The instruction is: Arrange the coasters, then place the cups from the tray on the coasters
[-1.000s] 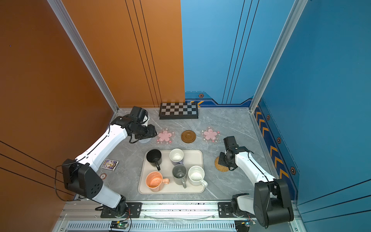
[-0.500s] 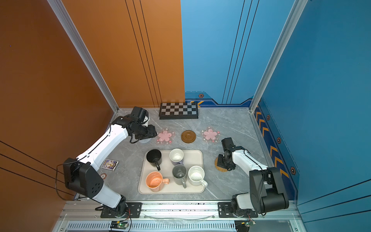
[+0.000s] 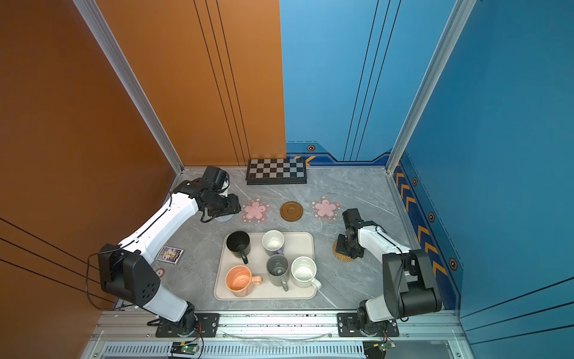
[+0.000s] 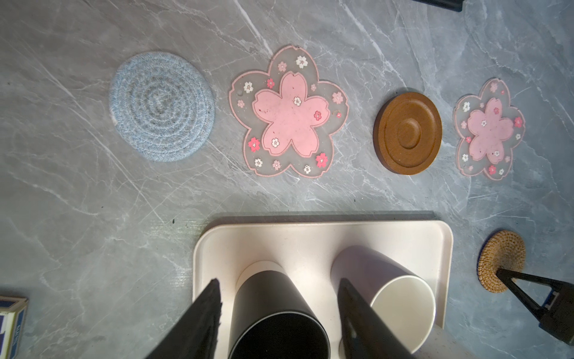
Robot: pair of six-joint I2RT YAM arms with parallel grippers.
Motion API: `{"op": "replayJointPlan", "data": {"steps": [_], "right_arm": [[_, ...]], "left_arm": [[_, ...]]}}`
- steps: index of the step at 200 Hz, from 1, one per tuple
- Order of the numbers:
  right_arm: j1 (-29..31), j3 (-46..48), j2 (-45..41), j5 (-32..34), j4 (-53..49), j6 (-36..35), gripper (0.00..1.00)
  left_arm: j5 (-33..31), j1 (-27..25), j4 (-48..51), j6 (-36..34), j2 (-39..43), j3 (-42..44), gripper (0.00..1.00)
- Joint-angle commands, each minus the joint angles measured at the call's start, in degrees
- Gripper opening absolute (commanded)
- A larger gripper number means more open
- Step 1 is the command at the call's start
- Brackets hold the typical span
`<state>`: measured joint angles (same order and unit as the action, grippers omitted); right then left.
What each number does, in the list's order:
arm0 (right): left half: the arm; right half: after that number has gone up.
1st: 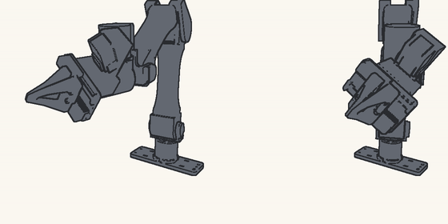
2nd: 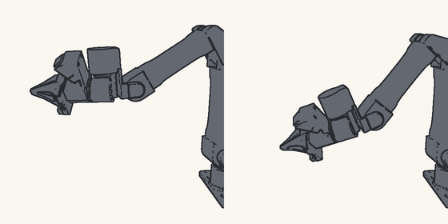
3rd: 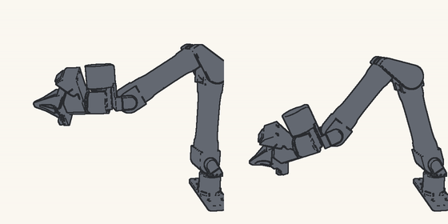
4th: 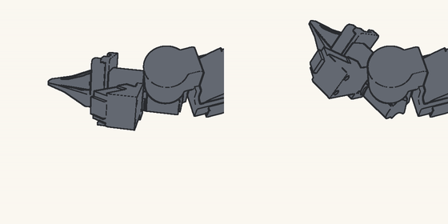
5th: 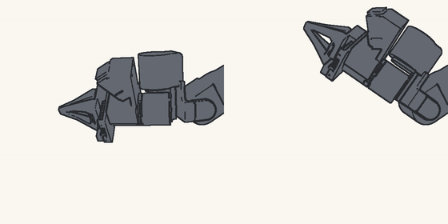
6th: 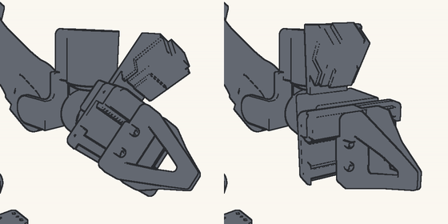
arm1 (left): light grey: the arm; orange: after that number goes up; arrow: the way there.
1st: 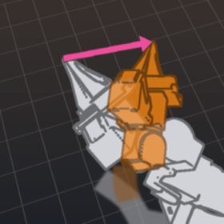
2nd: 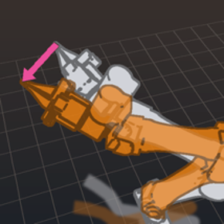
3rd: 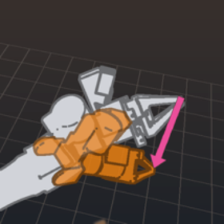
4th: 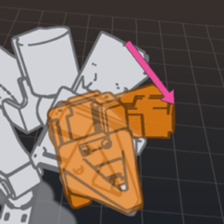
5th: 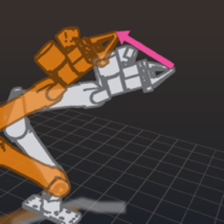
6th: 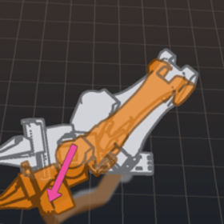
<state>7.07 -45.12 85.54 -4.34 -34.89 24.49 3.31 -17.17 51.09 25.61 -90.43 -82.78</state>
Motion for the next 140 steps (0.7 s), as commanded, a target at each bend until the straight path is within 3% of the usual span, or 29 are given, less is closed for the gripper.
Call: {"op": "replayJointPlan", "data": {"steps": [1, 43, 140], "right_arm": [[-0.8, -1.0, 4.3, 1.2, 0.2, 0.2, 0.0], [-1.9, -4.6, 6.8, 2.0, -1.1, -0.2, 0.0], [-11.6, -10.5, 12.9, -0.9, -2.3, -4.5, 0.0]], "left_arm": [[-1.6, 0.4, 1.1, 0.8, -0.5, -0.6, 0.61], [-2.1, 1.2, 1.1, 0.8, 0.3, 0.5, 0.61], [-1.3, 2.3, 1.0, 1.7, 0.2, -0.9, 0.61]]}}
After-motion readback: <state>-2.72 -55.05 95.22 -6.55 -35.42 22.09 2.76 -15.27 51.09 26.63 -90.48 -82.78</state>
